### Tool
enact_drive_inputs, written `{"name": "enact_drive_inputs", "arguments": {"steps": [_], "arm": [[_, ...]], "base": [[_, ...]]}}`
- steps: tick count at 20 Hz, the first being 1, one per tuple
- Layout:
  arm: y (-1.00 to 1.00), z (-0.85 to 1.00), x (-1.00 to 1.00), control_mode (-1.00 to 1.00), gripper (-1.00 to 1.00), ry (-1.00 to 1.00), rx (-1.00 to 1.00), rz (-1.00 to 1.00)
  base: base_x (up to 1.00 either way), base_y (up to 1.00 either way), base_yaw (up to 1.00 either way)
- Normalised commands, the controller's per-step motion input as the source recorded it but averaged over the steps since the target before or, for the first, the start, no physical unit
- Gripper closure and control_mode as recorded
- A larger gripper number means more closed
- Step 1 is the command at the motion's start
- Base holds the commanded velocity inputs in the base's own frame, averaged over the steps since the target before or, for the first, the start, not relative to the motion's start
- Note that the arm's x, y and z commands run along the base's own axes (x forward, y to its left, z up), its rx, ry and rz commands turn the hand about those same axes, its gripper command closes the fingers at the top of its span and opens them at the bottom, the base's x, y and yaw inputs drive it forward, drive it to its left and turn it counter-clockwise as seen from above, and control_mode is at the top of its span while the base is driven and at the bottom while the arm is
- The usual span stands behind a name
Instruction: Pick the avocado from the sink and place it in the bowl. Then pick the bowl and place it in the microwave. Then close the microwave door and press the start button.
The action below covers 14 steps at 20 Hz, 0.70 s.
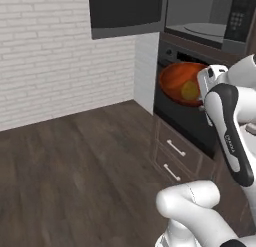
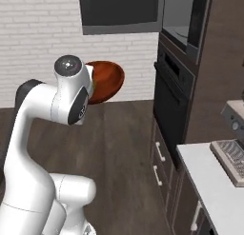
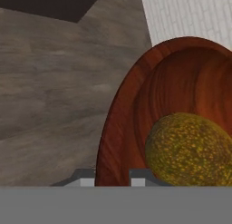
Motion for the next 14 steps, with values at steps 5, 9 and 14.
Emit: {"name": "enact_drive_inputs", "arguments": {"steps": [5,9,14], "arm": [[0.0,0.0,0.0,1.0,1.0,0.0,0.0,0.0],[0.0,0.0,0.0,1.0,1.0,0.0,0.0,0.0],[0.0,0.0,0.0,1.0,1.0,0.0,0.0,0.0]], "base": [[0.98,-0.19,-0.05],[0.96,-0.23,-0.05],[0.63,-0.21,-0.08]]}}
